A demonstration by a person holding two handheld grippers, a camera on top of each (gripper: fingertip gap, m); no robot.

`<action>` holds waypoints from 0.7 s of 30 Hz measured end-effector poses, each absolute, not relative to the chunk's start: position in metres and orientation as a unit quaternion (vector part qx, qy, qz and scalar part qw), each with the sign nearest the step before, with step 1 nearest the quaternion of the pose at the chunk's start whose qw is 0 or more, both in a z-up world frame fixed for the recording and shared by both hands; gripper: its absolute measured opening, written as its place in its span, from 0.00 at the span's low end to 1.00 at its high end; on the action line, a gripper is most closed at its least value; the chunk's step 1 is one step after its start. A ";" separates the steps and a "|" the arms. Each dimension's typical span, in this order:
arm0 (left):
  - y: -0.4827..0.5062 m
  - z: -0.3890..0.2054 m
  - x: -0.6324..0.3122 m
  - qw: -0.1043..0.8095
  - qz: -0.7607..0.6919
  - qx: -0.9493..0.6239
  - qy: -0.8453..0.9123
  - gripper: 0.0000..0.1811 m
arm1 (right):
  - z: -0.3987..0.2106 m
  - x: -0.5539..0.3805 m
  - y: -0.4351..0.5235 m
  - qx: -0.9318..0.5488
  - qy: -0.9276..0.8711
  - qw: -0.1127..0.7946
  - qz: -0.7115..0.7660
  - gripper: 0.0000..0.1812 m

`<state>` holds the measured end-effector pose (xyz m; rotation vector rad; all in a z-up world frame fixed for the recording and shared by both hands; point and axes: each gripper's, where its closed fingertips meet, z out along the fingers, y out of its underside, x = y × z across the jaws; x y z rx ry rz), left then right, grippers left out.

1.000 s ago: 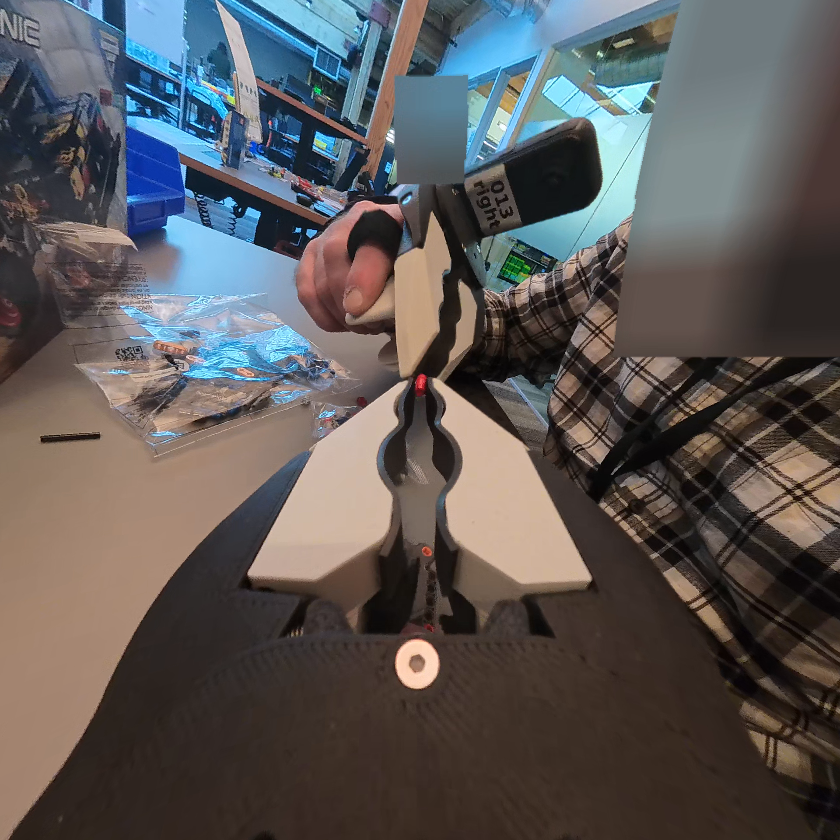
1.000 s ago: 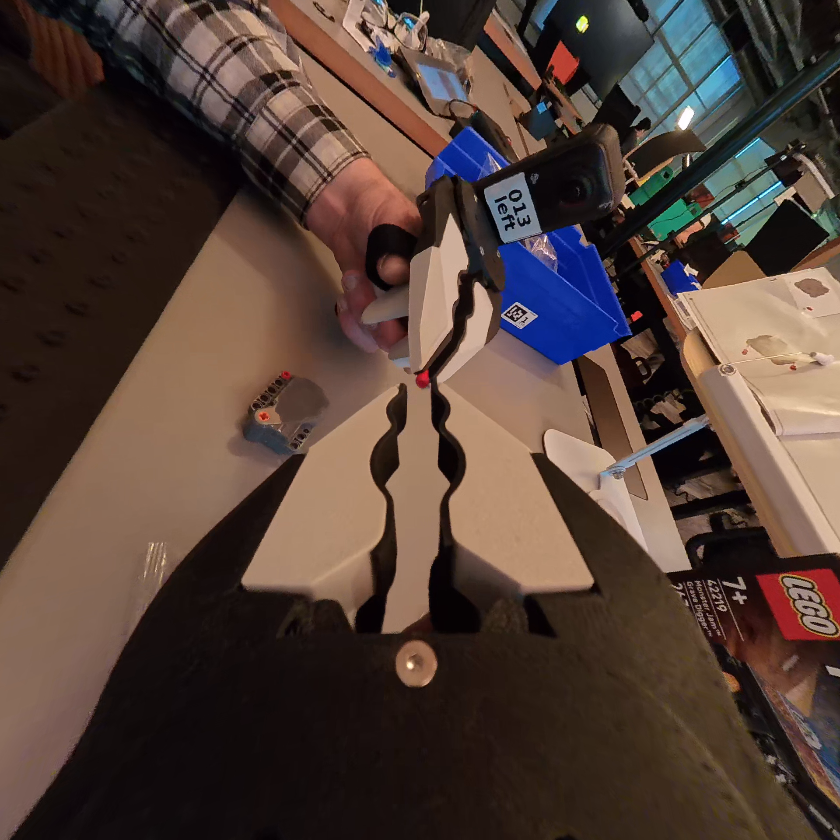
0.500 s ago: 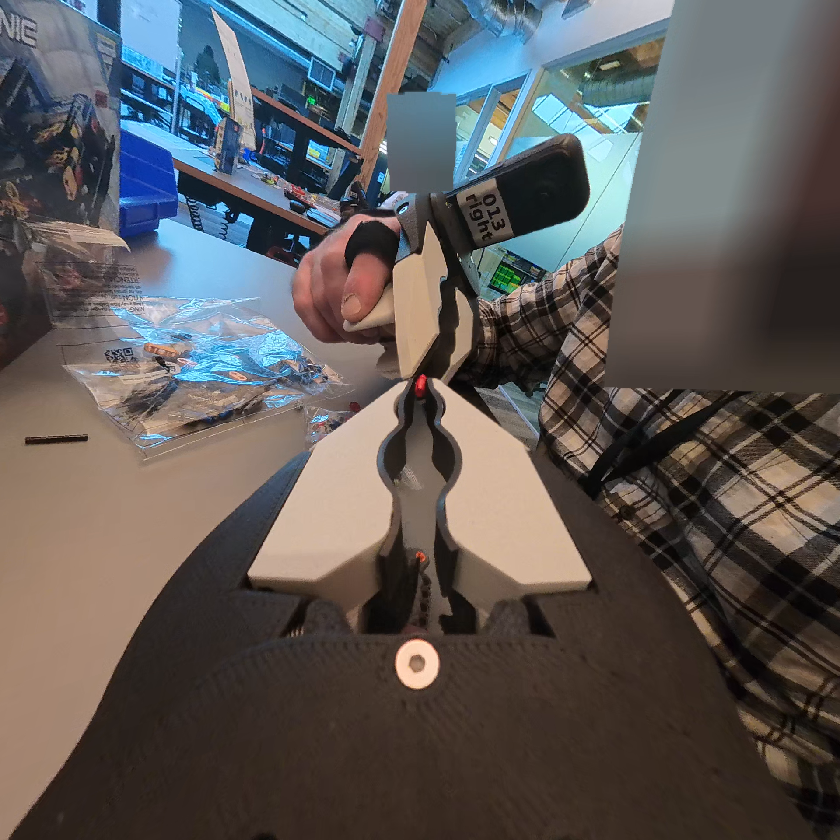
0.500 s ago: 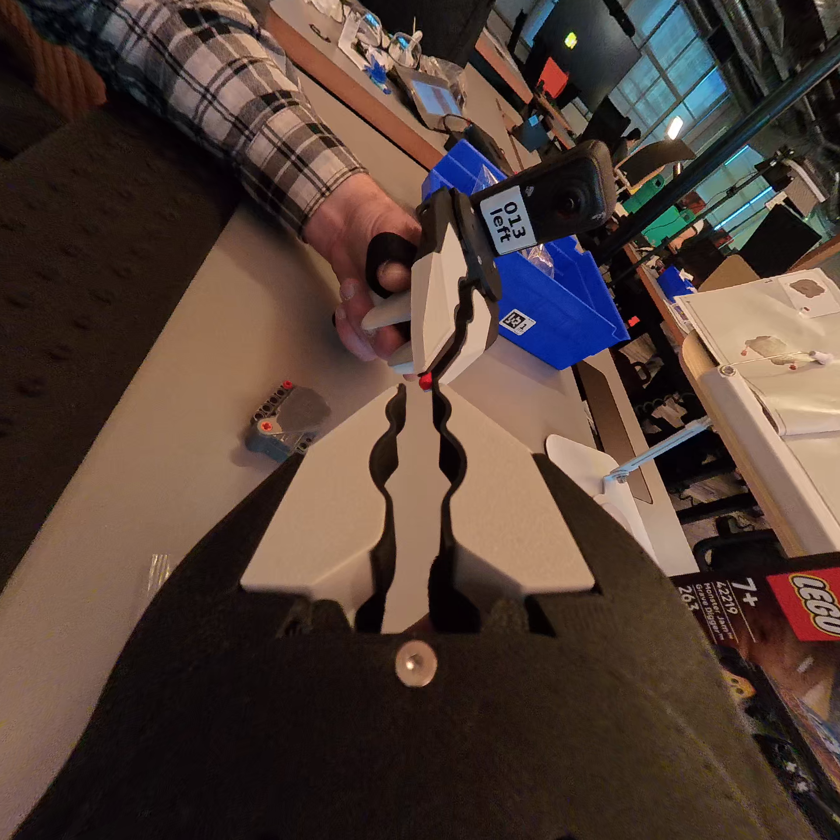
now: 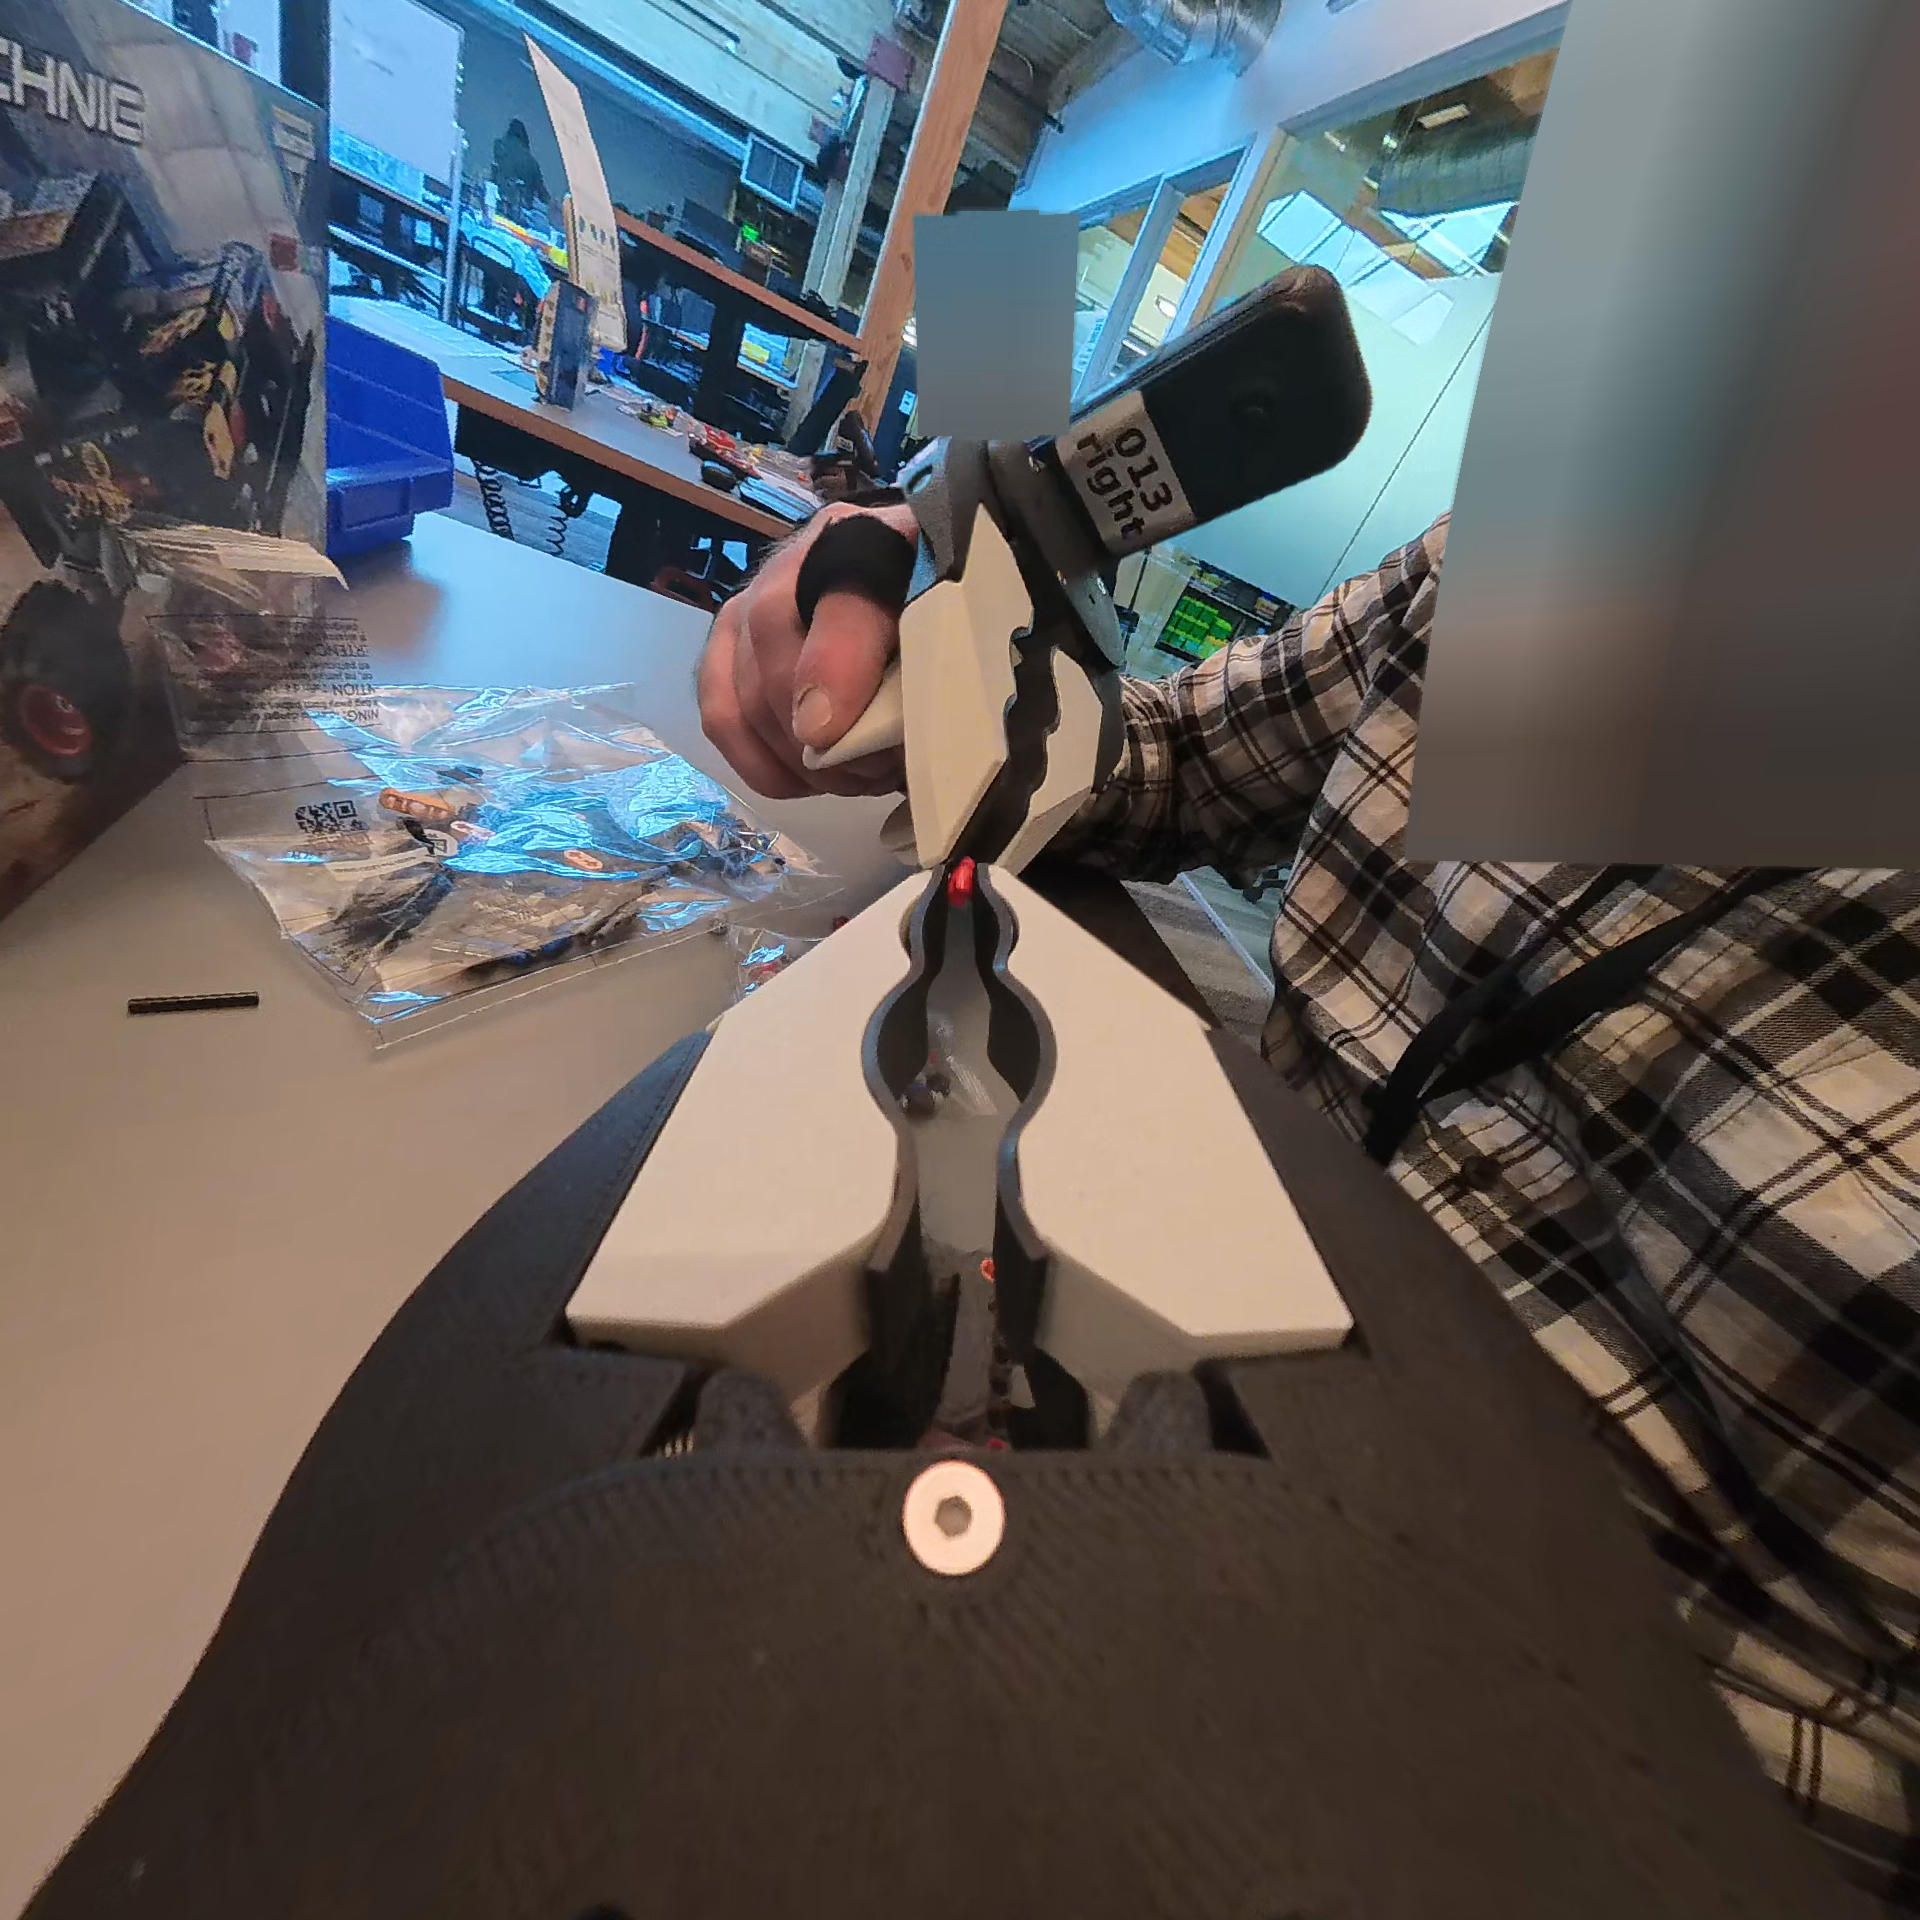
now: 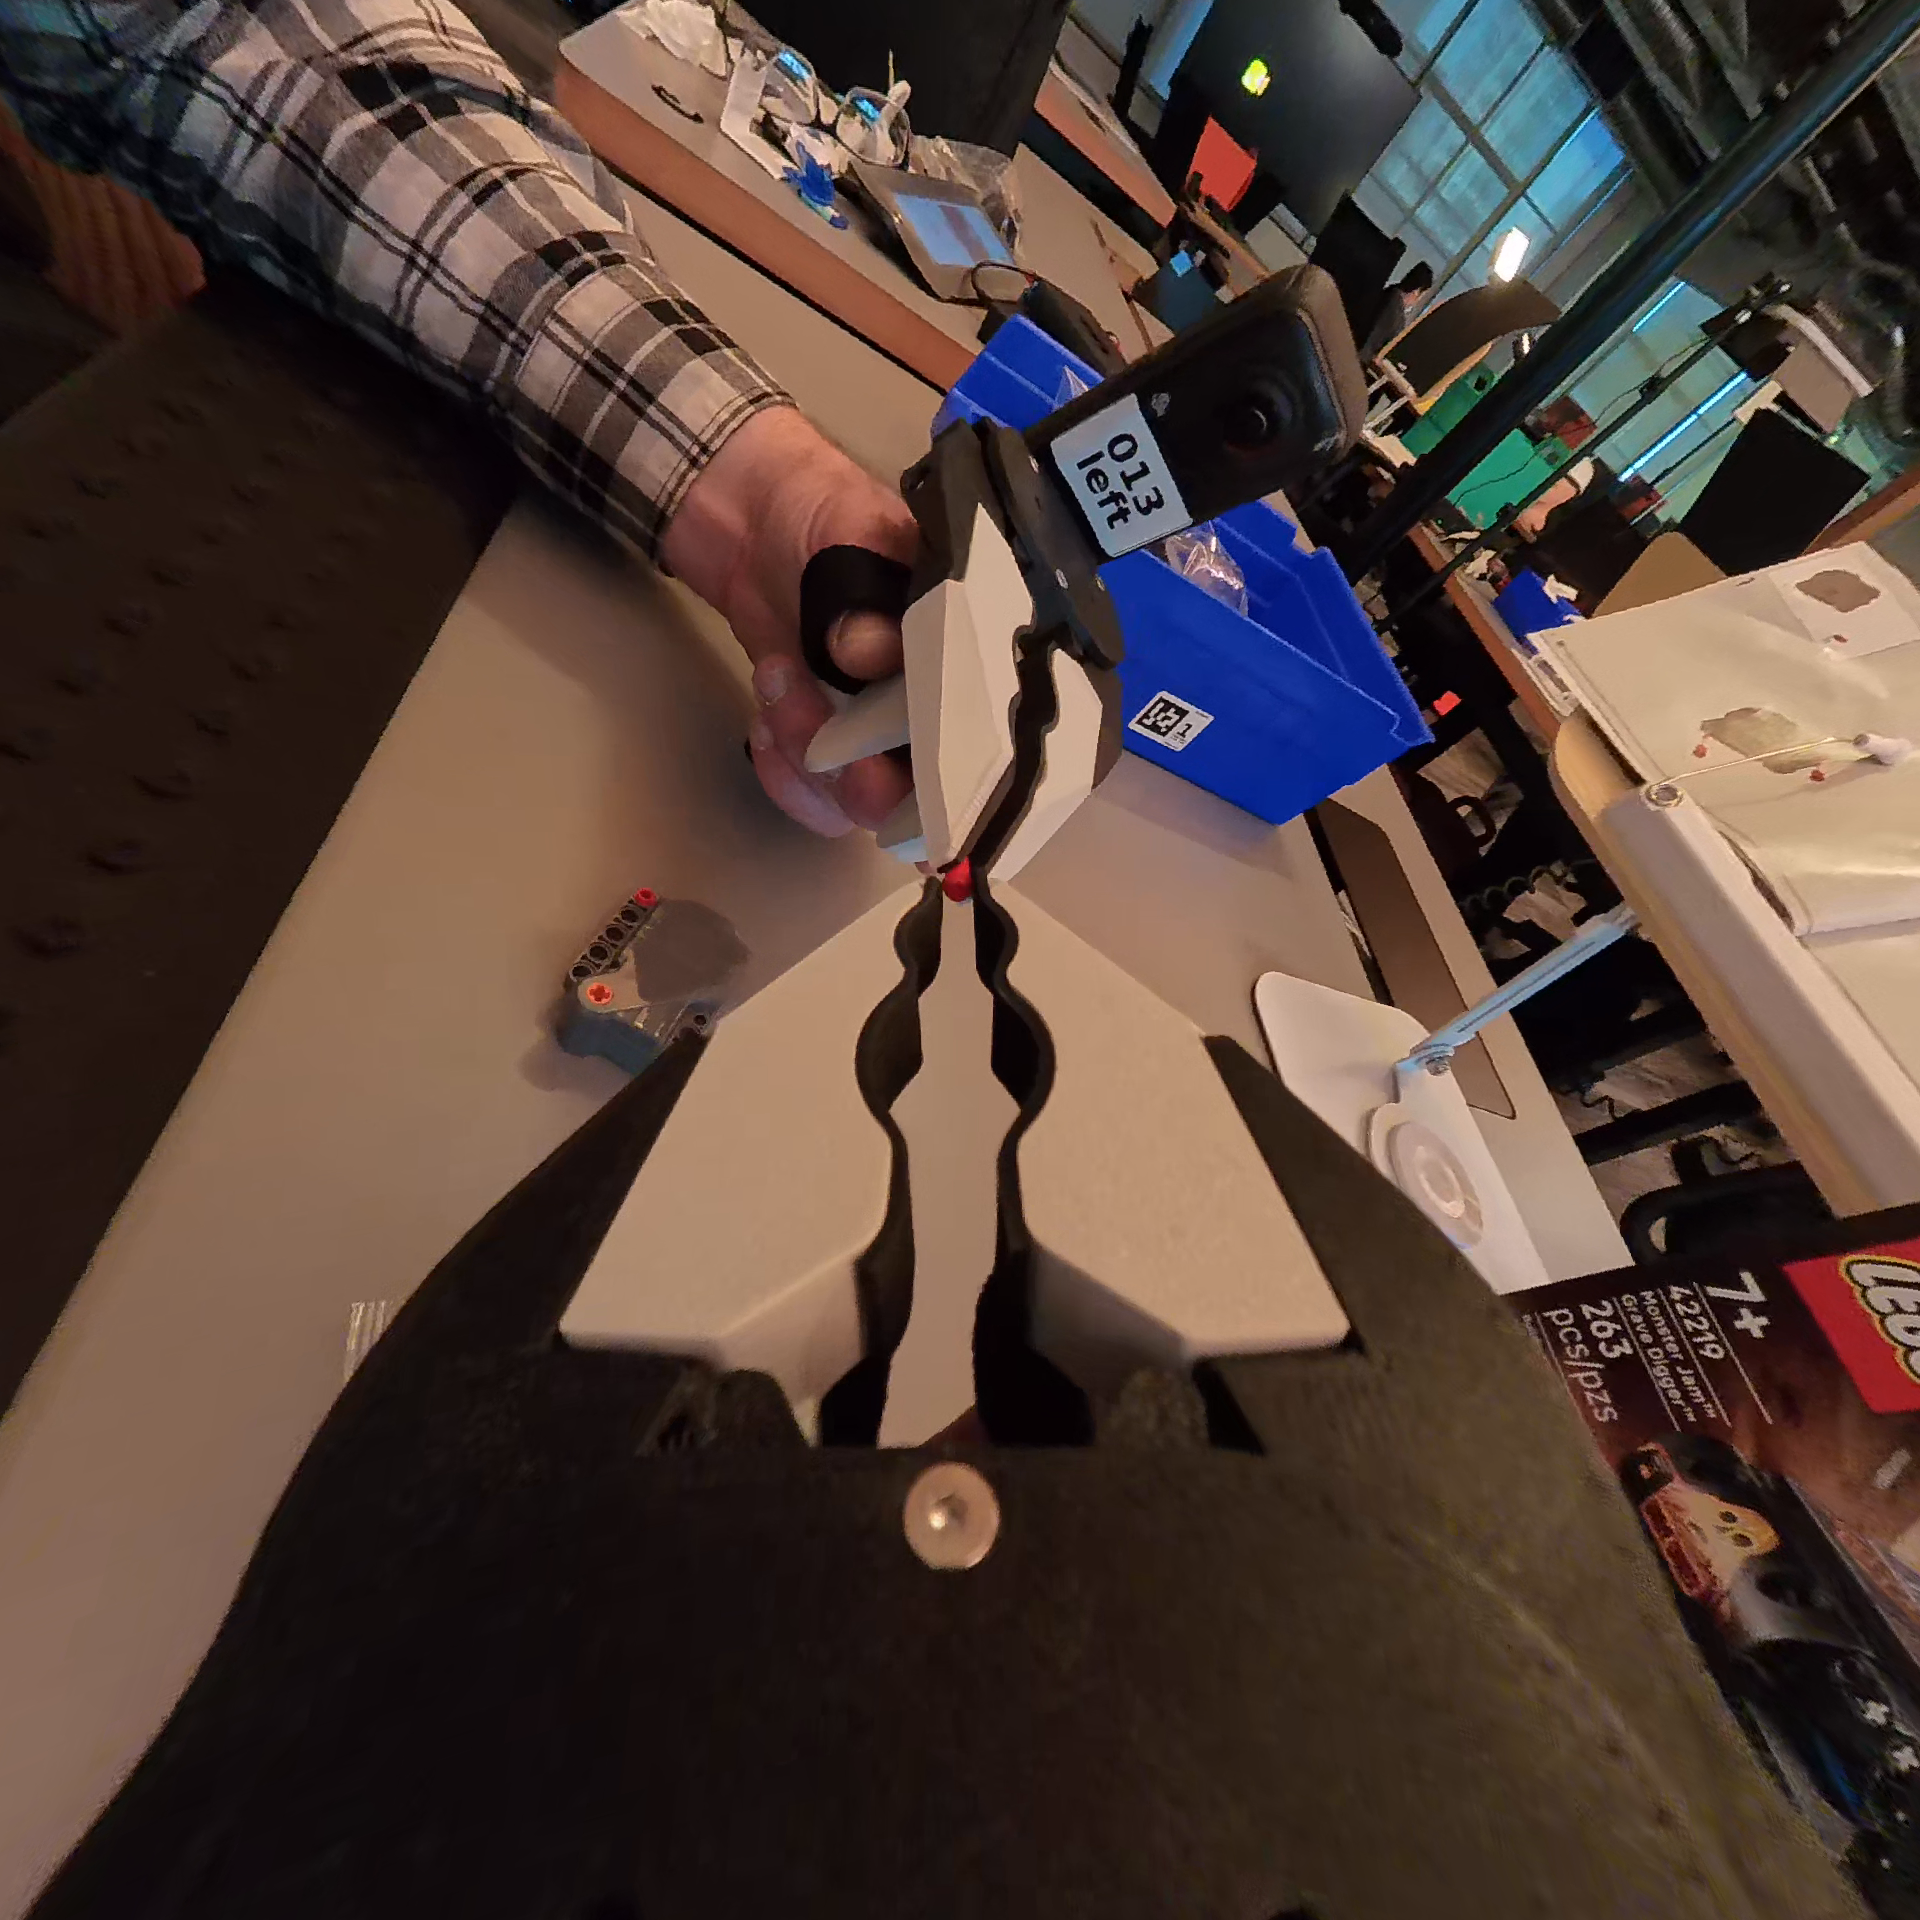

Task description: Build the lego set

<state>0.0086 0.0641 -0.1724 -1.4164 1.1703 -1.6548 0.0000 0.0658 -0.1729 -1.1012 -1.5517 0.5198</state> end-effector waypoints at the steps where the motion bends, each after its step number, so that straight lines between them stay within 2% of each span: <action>1: 0.064 -0.173 0.009 0.328 -0.631 -0.542 0.448 0.01 | -0.173 0.000 0.066 -0.465 -0.657 0.552 0.218 0.02; 21: 0.066 -0.171 0.008 0.330 -0.640 -0.540 0.436 0.01 | -0.171 -0.001 0.068 -0.467 -0.647 0.562 0.218 0.03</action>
